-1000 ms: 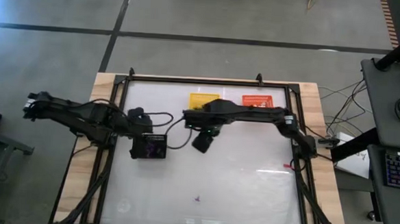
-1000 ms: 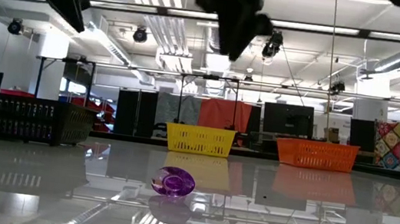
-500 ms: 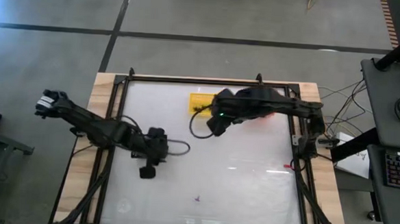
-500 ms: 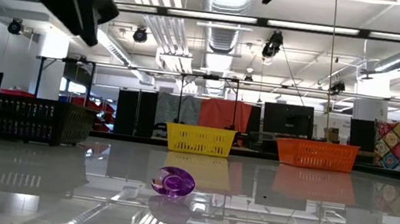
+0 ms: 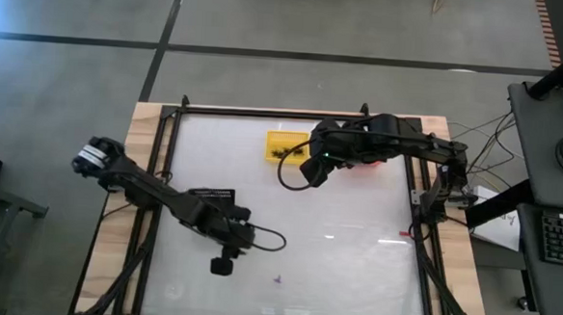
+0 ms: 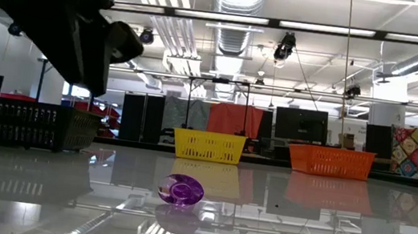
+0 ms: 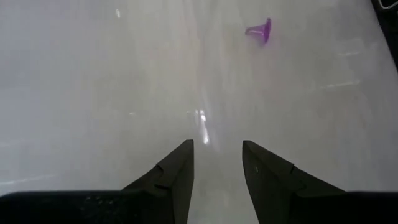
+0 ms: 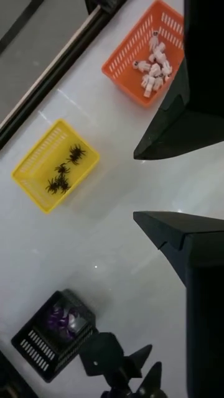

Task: Sort Halloween decoration
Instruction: Put the purple hat toy into the black basket

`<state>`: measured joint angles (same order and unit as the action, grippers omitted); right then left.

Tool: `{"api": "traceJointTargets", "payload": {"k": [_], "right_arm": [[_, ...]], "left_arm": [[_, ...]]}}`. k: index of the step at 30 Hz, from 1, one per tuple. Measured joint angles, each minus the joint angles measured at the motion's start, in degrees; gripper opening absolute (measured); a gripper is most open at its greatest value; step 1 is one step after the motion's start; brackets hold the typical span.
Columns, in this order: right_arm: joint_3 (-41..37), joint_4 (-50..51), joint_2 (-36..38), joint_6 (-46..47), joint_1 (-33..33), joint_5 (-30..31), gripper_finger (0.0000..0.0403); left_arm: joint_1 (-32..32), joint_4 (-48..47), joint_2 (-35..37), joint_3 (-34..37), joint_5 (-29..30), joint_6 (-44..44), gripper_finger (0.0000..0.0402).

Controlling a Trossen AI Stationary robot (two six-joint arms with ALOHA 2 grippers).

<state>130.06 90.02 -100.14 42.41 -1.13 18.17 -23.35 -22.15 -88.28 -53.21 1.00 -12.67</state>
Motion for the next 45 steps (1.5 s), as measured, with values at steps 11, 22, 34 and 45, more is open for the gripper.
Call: {"api": "traceJointTargets", "payload": {"k": [11,22,34,45], "right_arm": [[0.00,0.00,0.01,-2.60,0.00,-0.11,0.0137],[0.00,0.01,0.07,-3.38,0.00,-0.56,0.0137],[0.00,0.00,0.24,-3.93,-0.13,-2.33,0.0137],[0.00,-0.02,0.28,-6.01,-0.40,-3.63,0.0137]], "left_arm": [[-2.05,0.54,-11.31,-10.81,-1.69,0.93,0.0119],[-2.43,0.77,-19.28,-18.10,-5.11,4.45,0.0119],[-2.14,4.22,-27.01,-22.95,-7.75,4.49,0.0119],[-1.88,4.85,-30.98,-23.85,-7.05,1.19,0.0119]]}}
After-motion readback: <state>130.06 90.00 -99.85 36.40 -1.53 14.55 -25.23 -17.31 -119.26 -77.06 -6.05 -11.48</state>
